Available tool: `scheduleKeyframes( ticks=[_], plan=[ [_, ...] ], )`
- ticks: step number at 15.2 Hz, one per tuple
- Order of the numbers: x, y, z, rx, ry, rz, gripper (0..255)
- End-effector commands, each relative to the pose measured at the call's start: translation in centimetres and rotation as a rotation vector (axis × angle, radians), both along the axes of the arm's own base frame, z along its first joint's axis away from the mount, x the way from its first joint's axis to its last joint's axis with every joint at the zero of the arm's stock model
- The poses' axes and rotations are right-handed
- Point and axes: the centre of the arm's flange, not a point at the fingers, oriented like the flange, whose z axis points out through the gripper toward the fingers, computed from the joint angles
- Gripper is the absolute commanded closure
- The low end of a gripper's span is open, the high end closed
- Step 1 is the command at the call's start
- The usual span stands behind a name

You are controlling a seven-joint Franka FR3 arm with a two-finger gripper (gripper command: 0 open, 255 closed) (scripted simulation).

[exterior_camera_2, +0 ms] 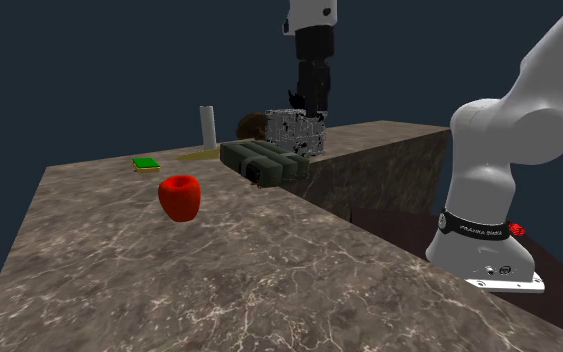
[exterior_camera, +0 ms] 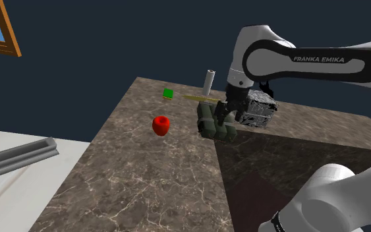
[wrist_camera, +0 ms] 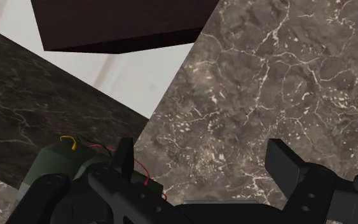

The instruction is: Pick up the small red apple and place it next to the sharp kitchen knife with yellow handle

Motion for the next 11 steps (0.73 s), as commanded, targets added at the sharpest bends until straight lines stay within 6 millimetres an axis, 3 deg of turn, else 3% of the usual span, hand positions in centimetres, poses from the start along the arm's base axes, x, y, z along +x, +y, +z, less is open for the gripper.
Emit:
scheduleKeyframes(
  ticks=[1,11],
  plan=[
    [2.0,1.2,-1.0,-0.006,-0.016,0.001,0],
    [12.5,6.7,-4.7,-0.039,-0.087,0.005,0]
  ],
)
